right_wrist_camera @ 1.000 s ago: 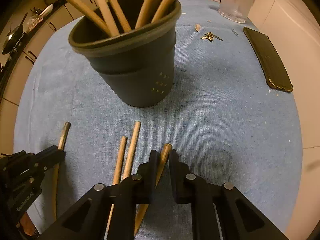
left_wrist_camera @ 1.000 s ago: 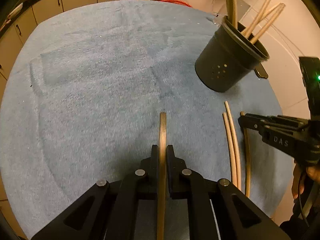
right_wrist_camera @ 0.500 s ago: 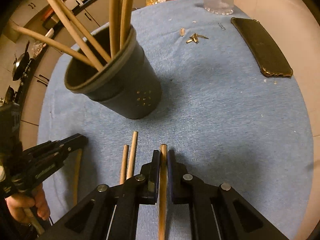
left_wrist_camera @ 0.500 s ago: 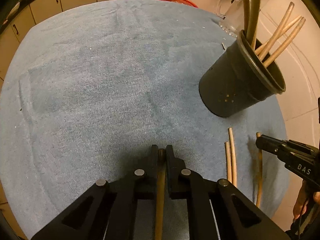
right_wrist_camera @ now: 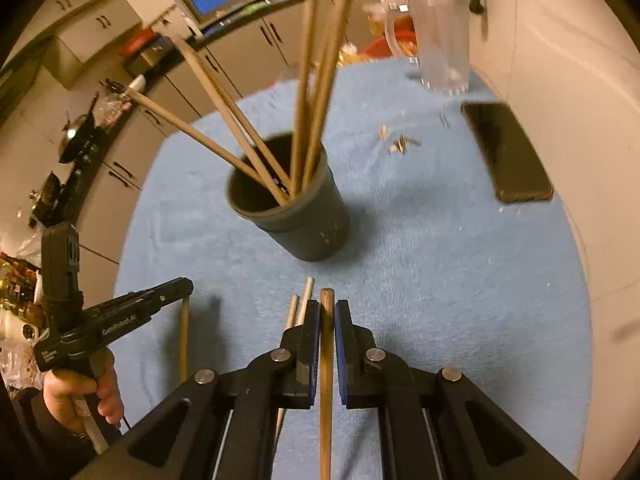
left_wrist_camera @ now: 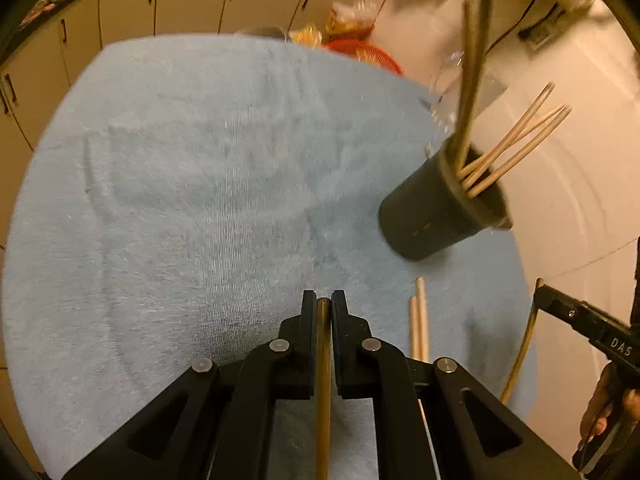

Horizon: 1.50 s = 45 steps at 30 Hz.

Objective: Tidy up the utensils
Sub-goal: 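Carry both held chopsticks over the black cup and lower them in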

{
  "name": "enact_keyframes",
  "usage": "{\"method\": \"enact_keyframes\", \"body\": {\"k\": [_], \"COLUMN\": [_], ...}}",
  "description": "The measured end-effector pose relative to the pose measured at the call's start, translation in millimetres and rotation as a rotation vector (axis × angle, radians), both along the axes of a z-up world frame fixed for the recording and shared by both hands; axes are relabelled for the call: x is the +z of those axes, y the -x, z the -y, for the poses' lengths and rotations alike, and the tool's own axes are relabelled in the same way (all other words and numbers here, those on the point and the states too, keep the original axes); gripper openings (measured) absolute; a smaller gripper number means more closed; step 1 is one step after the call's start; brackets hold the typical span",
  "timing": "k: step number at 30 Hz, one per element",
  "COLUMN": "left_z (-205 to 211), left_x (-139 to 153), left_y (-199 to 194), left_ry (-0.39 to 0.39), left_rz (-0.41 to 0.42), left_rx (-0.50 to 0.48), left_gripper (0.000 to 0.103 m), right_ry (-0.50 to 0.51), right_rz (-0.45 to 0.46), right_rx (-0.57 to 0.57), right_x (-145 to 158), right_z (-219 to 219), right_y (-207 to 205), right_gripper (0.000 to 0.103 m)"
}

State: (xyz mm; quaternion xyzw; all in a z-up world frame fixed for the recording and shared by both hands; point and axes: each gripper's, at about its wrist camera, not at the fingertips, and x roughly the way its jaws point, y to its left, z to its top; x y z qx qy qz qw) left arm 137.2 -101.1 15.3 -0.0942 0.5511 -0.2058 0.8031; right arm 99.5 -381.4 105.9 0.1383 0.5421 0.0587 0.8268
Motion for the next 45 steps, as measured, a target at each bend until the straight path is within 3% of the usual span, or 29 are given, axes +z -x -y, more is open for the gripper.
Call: {"method": "enact_keyframes", "body": {"k": [9,22,37,45], "left_z": [-4.6,8.8,16.3,22.8], "left_x": [65.0,95.8,142.9,160.9], "left_y": [18.6,23.7,29.4,29.2], "left_ry": [0.073,0.115,0.076,0.006], "left_rz": [0.132,0.208,0.312,0.361], "left_rx": [0.011,0.005,-0.016,-0.016], "left_gripper": [0.007,0.007,0.007,0.007], "right_ry": [-0.001,0.004,0.012,0.025], "right_rz": [0.115,0.198,0.296,0.349], "right_rx": [-0.001,0.009,0.023,0.025], "right_x": [40.5,73.1,115.7,139.9], "right_z": [2.2,4.8,7.6,9.7], "right_y": [12.0,20.8,26.0,26.2], "right_gripper": [0.008,0.008,0.008,0.008]}}
